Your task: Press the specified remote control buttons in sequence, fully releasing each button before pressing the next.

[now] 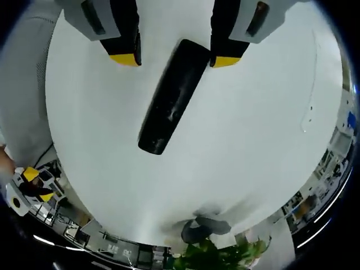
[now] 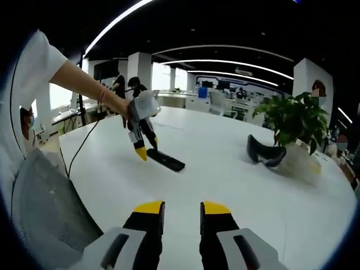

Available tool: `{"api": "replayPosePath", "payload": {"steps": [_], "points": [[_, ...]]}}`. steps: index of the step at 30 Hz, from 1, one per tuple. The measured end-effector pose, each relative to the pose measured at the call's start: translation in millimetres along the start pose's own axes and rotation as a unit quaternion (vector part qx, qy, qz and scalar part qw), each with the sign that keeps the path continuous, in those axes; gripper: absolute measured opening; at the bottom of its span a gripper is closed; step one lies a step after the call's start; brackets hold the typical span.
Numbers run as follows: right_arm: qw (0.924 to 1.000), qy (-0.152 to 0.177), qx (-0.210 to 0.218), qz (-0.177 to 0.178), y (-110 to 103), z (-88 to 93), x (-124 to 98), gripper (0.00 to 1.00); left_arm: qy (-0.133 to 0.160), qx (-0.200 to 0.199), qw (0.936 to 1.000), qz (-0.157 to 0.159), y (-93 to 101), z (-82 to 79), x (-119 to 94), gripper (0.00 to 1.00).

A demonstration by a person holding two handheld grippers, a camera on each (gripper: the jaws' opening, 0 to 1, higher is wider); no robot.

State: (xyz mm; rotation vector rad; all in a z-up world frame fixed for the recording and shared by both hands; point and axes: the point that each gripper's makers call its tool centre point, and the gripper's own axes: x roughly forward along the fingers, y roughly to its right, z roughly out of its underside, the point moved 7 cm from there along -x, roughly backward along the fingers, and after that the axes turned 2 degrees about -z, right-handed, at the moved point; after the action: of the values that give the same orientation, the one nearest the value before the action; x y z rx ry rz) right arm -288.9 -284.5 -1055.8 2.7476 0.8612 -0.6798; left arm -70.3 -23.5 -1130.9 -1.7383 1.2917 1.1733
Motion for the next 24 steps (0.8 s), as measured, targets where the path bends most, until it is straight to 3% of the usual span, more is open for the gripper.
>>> {"api": "replayPosePath", "payload": {"steps": [3,6,12,15,16,24], "points": [[1.0,-0.006,-0.002,0.001,-0.1,1.5,0.1,0.17,-0.018,0.036,0.9992,-0.006,-3.9,-0.9,4.3,0.43],[0.9999,-0.01,-0.004,0.007,0.7,1.8,-1.1,0.16,-0.019,0.059,0.9981,0.009,-4.1,-6.9,2.9,0.43],[0.9999,-0.012,-0.007,0.007,-0.6,1.1,-2.9,0.04,-0.026,0.082,0.9962,0.015,1.7,-9.4,-1.6,0.38],[0.9997,-0.018,-0.015,0.009,-2.0,1.2,-2.8,0.03,-0.031,0.09,0.9953,0.013,6.3,-8.4,-1.6,0.26],[0.9997,-0.019,-0.016,0.008,-2.4,0.9,-2.8,0.03,-0.036,0.112,0.993,0.008,7.7,-8.0,-1.8,0.24],[0.9996,-0.019,-0.017,0.011,-2.2,-0.1,-4.1,0.03,-0.037,0.076,0.9964,-0.002,14.7,-2.9,-4.5,0.24]]}}
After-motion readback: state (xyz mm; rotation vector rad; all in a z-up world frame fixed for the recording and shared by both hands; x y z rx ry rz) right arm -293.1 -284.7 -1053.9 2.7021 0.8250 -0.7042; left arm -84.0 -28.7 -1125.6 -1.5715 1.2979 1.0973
